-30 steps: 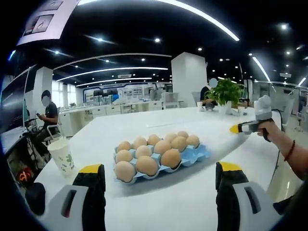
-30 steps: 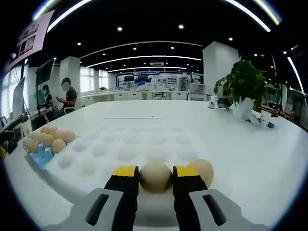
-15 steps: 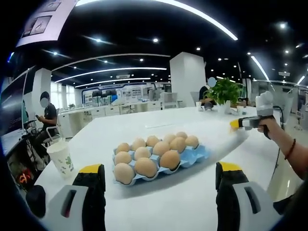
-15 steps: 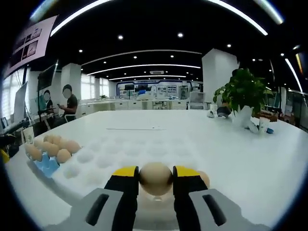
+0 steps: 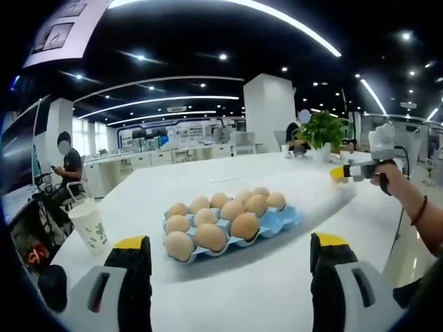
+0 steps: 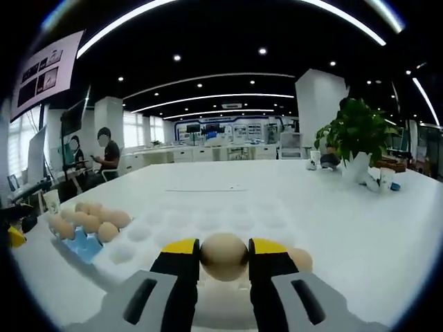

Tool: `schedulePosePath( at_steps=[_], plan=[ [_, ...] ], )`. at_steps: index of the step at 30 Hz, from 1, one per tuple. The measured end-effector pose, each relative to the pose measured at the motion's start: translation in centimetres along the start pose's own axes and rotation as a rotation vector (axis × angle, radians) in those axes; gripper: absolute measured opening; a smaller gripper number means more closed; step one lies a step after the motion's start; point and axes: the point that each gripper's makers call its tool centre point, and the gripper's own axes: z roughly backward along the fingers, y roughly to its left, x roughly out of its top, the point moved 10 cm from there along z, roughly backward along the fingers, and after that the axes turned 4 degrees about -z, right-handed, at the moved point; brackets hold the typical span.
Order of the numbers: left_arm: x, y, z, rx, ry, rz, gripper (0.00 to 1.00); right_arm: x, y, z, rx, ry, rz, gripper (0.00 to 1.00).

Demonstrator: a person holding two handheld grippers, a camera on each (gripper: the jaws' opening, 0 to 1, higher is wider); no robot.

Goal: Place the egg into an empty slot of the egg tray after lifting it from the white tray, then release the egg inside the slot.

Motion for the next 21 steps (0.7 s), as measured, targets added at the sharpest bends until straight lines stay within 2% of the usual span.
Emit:
schedulePosePath(
  at_steps=[12, 16, 21],
  plan=[
    [0.0, 0.0, 0.1, -0.006, 0.006, -0.003, 0.98, 0.6, 1.7, 0.1, 0.054, 0.018, 0.023, 0.28],
    [-0.1, 0.0, 0.1, -0.006, 0.012, -0.009, 0.99, 0.3, 2.6, 0.0, 0.096, 0.044, 0.056, 0.29],
    [-0.1, 0.0, 0.2, -0.006, 0.012, -0.011, 0.99, 0.2, 3.9, -0.2, 0.145, 0.051, 0.049, 0.29]
  ],
)
